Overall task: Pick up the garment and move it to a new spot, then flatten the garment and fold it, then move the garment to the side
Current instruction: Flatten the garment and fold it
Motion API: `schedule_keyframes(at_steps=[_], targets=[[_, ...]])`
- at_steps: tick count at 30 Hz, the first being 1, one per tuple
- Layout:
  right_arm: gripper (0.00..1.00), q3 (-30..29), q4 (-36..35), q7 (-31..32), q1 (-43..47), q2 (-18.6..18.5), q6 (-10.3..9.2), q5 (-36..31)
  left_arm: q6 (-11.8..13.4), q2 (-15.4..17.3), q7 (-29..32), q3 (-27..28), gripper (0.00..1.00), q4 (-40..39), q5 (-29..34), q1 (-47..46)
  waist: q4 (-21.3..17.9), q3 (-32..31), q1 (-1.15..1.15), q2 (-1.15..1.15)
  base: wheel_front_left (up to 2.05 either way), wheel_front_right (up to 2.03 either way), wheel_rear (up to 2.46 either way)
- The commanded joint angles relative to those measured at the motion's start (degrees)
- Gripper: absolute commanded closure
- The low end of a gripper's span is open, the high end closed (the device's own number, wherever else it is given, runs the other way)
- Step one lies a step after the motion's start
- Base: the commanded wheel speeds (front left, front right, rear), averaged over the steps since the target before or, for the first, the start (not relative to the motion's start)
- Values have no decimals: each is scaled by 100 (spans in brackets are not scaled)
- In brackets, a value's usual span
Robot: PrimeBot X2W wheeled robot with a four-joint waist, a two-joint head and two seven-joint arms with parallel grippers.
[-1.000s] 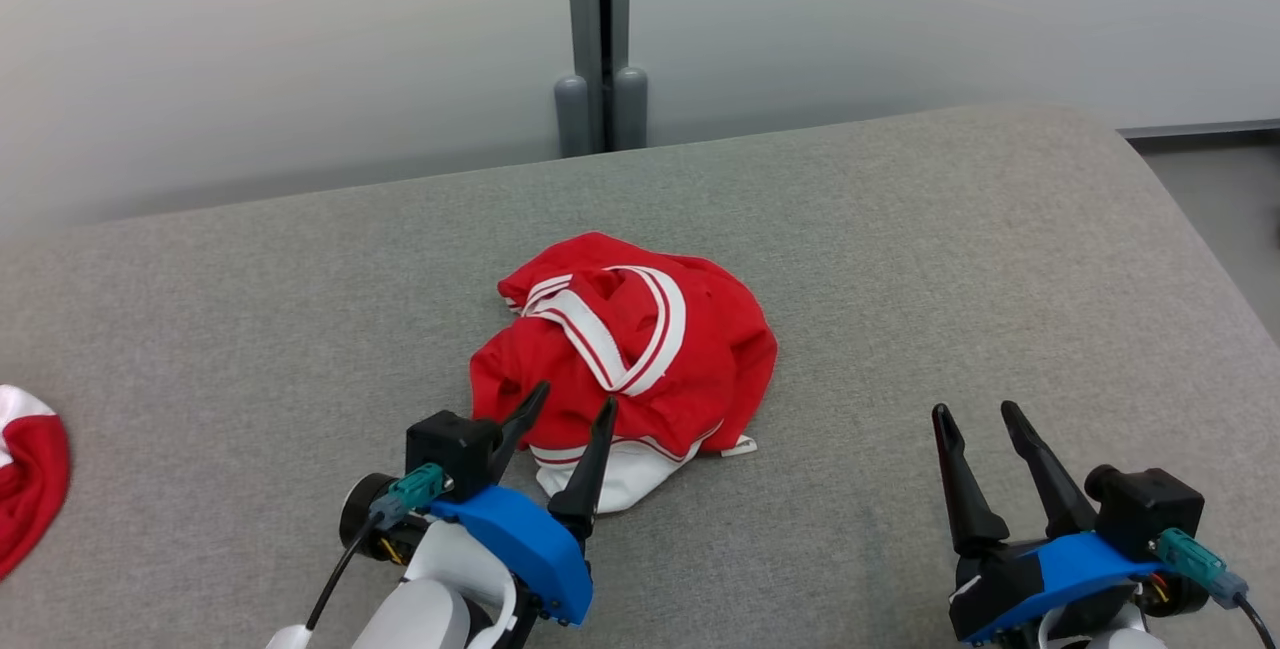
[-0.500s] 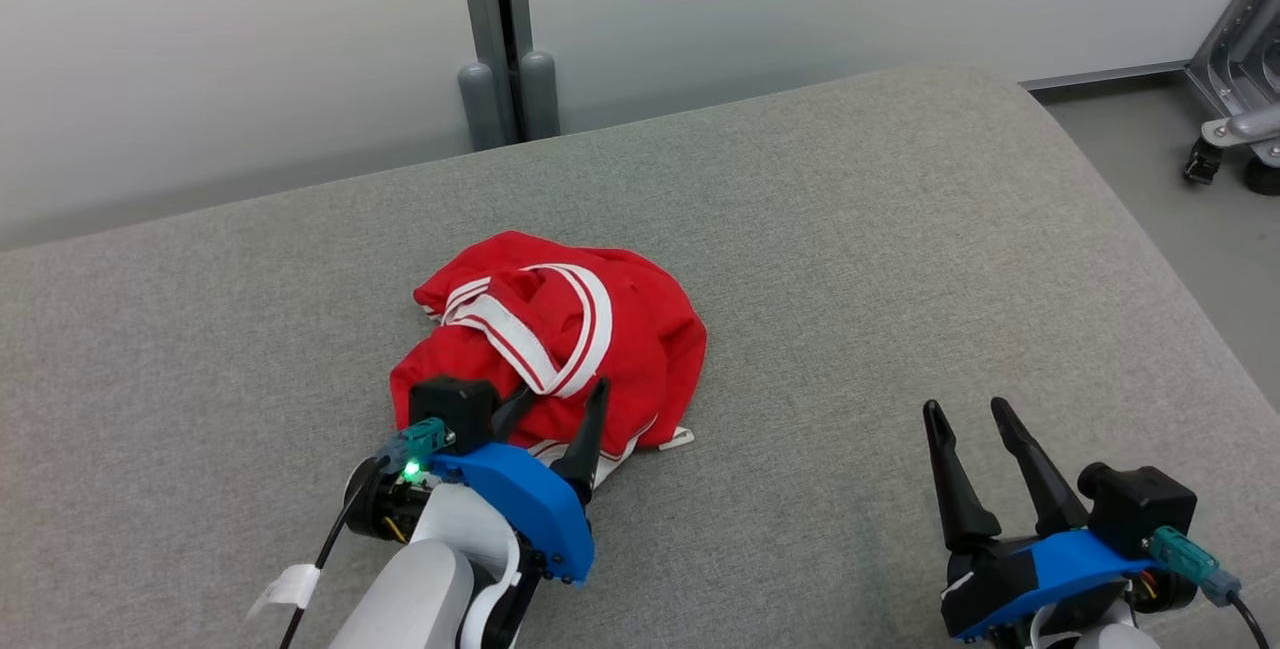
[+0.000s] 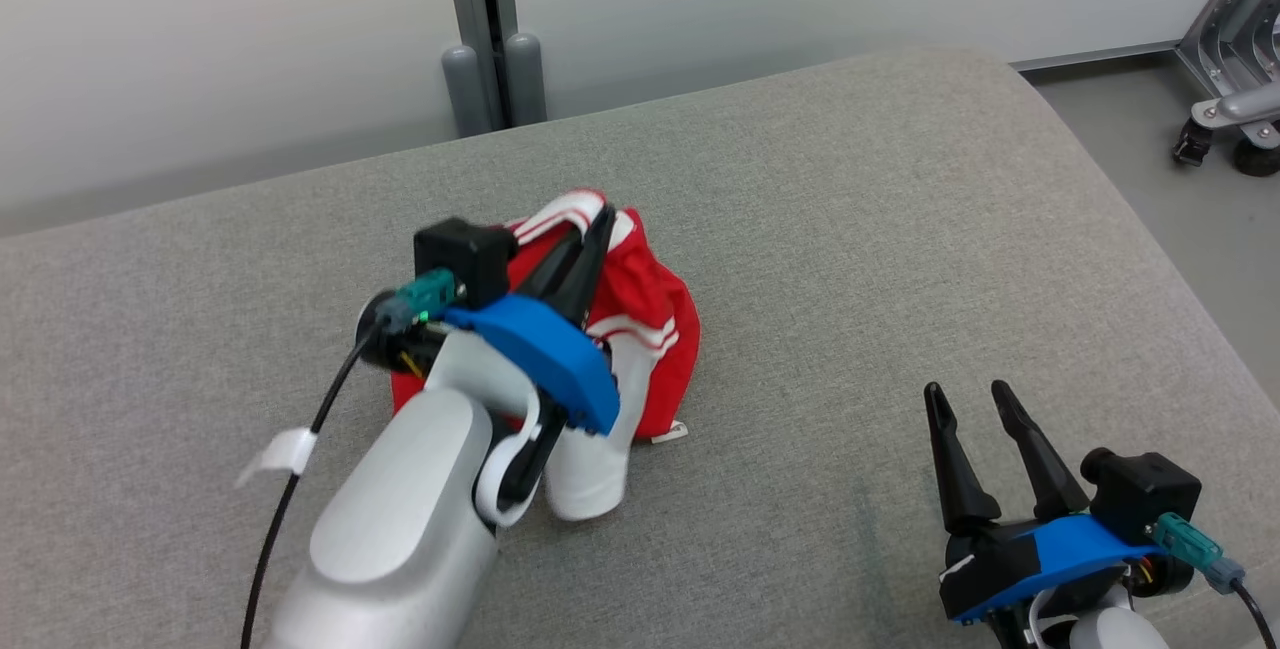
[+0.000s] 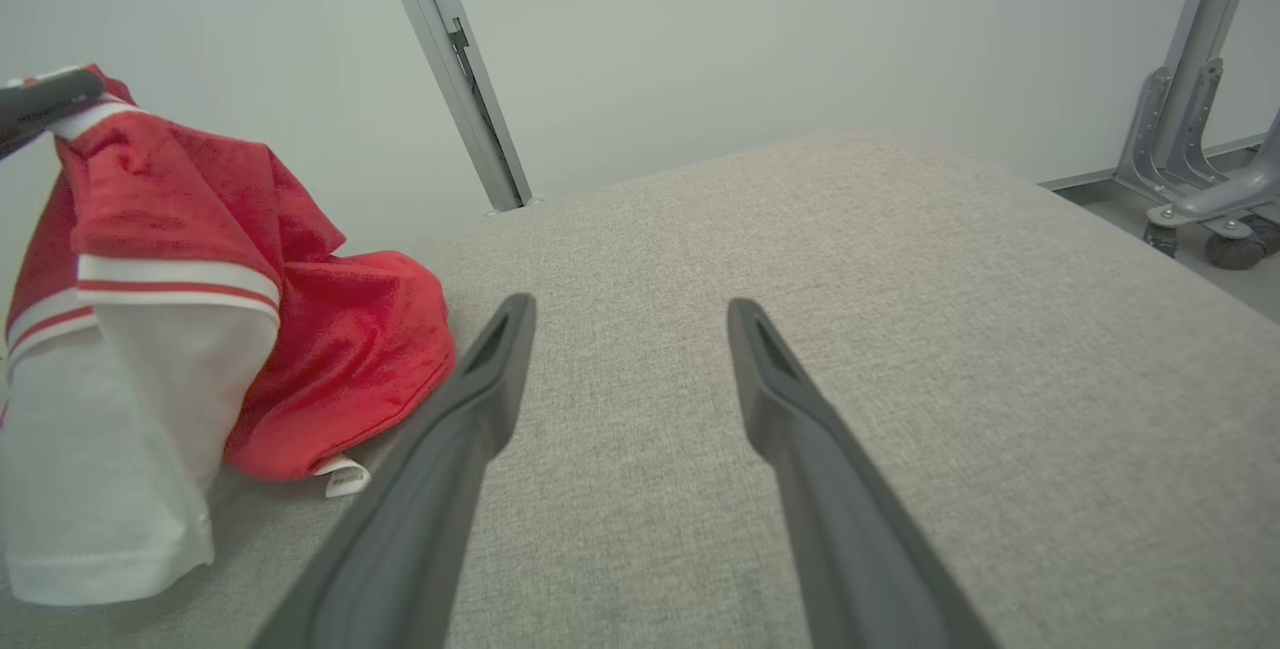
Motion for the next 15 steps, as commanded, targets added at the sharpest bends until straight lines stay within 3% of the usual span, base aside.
schedule_keyframes(at_steps=[1,8,15], targets=[[0,-16,21,-50,-71,-30,3,26,-57,-30,-94,-92,100,-46,-127,-415,-12,28,0,0,0,0,0],[0,103,97,-106,-176,-32,3,125,-130,-24,-366,-636,100,-302,-1120,-1655,-146,126,0,0,0,0,0],[0,95,186,-165,-214,-30,3,133,-152,-33,-1188,-1052,100,-597,-2218,-2855,-248,198,0,0,0,0,0]])
